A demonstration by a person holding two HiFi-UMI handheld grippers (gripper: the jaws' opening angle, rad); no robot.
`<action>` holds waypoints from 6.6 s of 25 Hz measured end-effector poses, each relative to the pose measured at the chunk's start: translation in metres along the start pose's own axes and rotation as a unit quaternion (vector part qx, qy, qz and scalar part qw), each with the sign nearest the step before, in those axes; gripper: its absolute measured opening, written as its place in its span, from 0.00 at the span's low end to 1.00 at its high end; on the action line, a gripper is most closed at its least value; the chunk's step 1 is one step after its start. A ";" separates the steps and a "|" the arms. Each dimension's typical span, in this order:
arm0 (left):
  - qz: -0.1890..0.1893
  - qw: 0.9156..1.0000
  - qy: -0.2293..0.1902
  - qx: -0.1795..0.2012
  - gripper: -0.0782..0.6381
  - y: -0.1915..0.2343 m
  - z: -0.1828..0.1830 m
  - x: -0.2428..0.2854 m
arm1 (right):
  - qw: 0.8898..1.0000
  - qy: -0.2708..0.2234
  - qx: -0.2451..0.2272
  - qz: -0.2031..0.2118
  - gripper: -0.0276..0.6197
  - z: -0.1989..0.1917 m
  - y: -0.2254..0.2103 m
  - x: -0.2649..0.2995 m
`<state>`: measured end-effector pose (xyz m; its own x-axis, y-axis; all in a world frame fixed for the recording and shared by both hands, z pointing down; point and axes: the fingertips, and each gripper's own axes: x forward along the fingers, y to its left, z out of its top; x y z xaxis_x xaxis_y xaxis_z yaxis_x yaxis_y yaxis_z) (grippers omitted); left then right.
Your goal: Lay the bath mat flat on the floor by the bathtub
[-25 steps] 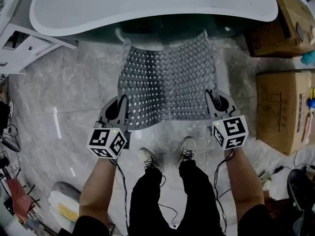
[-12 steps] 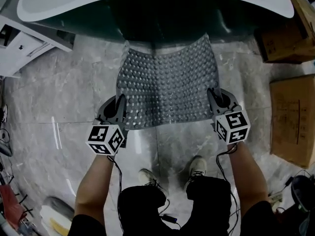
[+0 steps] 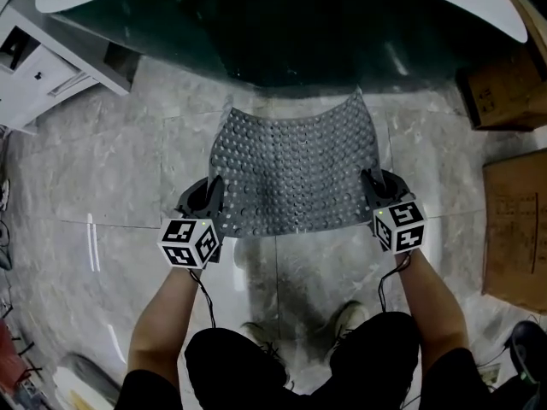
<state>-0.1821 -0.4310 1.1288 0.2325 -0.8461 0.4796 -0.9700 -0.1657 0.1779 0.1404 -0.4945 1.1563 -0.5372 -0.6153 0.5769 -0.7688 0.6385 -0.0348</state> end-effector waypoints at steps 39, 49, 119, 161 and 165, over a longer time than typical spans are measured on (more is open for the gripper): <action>0.170 0.976 0.106 0.087 0.26 0.081 -0.087 0.025 | 0.983 0.120 0.022 -0.133 0.33 -0.118 -0.077 0.025; 0.118 0.985 0.065 0.111 0.26 0.039 -0.064 0.031 | 0.990 0.094 -0.001 -0.103 0.09 -0.095 -0.054 0.031; -0.044 0.997 -0.055 -0.008 0.13 -0.227 0.494 -0.422 | 0.998 -0.050 -0.005 0.048 0.07 0.502 0.211 -0.410; -0.140 0.987 -0.078 0.024 0.13 -0.323 0.512 -0.574 | 0.991 -0.130 0.032 0.010 0.07 0.521 0.273 -0.624; -0.127 0.988 -0.080 0.019 0.13 -0.346 0.506 -0.587 | 0.990 -0.136 0.029 0.019 0.07 0.508 0.268 -0.650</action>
<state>-0.0192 -0.1337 0.3512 0.4581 -0.8435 0.2805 -0.8842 -0.3999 0.2416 0.1076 -0.1583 0.3580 -0.6340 -0.6978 0.3334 -0.7604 0.6410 -0.1042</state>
